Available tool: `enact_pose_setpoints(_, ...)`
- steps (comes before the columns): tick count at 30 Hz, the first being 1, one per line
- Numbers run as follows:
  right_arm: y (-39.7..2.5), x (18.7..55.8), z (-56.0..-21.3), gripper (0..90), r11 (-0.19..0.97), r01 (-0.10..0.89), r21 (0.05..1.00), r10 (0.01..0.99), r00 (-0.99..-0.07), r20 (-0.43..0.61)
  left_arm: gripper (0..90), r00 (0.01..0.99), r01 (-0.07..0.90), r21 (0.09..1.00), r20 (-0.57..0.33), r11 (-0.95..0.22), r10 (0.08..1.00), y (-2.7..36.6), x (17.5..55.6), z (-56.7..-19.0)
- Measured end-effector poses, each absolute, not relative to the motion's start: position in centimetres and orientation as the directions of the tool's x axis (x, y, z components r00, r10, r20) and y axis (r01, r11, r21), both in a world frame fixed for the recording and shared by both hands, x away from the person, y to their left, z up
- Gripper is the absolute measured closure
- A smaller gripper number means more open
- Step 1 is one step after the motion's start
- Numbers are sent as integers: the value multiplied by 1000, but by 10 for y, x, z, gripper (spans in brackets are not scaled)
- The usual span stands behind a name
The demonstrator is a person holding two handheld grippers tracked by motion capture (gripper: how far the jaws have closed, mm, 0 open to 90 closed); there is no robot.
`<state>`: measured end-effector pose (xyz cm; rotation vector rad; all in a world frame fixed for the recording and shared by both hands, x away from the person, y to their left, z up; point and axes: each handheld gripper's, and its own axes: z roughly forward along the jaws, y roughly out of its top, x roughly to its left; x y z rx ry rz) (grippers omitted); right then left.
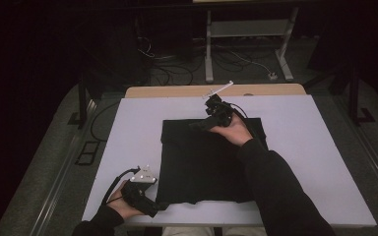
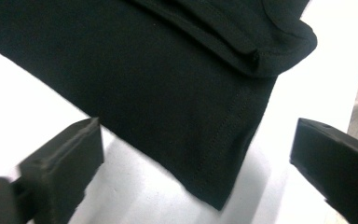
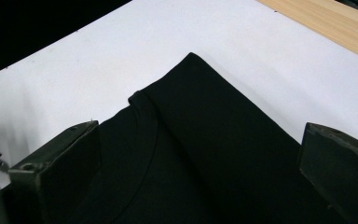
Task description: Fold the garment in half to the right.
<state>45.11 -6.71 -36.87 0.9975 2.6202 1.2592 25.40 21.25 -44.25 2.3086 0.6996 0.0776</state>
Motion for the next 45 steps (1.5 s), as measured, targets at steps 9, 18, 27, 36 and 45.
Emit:
enact_pose_setpoints(9,-56,458,-372,0,450,526,722,583,-785,209,221,858,442,661,-113,-607,502,212,251,-443)
enact_pose_setpoints(18,-41,465,-376,0,464,521,717,574,-793,205,427,873,408,670,-86,-620,480,210,251,-442)
enact_pose_setpoints(27,-22,470,-380,0,477,514,713,563,-802,201,557,882,397,672,-91,-625,463,207,252,-442)
enact_pose_setpoints(36,0,477,-382,0,476,510,716,556,-806,205,731,888,409,671,-136,-618,439,205,255,-441)
enact_pose_setpoints(45,19,484,-387,0,491,504,711,546,-813,199,824,893,409,667,-152,-623,423,203,260,-439)
